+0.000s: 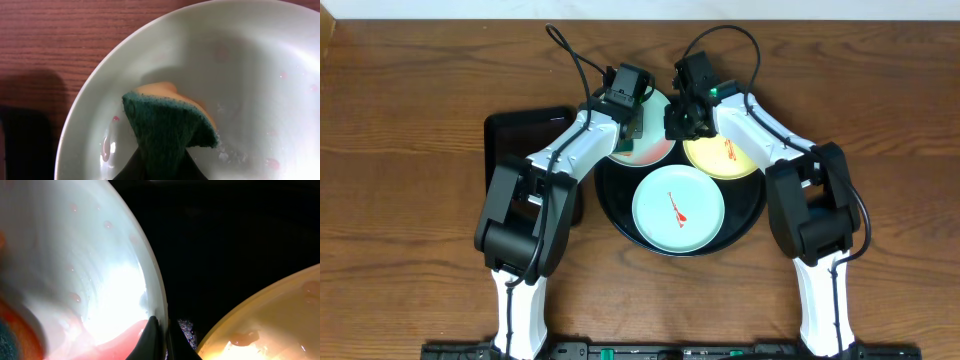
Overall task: Clean dirty plates on tray and stack at the side
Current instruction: 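Keep wiping the red smear on the green plate with the sponge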
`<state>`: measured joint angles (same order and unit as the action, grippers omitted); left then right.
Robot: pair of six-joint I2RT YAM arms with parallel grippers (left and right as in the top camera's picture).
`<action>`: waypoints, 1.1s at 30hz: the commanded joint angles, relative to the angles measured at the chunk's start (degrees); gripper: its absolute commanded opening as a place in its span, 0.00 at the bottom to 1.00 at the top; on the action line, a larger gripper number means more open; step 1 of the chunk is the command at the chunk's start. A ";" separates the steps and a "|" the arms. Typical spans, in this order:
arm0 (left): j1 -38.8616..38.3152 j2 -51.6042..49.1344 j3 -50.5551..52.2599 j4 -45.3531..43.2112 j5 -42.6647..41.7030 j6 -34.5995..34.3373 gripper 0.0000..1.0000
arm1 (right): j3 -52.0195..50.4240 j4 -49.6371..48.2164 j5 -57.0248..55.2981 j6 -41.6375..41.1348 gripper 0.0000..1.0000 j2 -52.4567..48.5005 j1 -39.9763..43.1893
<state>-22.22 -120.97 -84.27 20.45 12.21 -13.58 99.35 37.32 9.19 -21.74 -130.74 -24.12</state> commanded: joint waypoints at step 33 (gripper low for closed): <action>0.39 -3.32 0.50 -13.07 2.27 -2.10 0.07 | -1.42 2.64 -4.24 1.01 0.01 -0.92 0.02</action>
<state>-22.20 -123.35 -84.03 6.09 6.81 -15.27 99.35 38.00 8.88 -21.76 -130.61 -24.12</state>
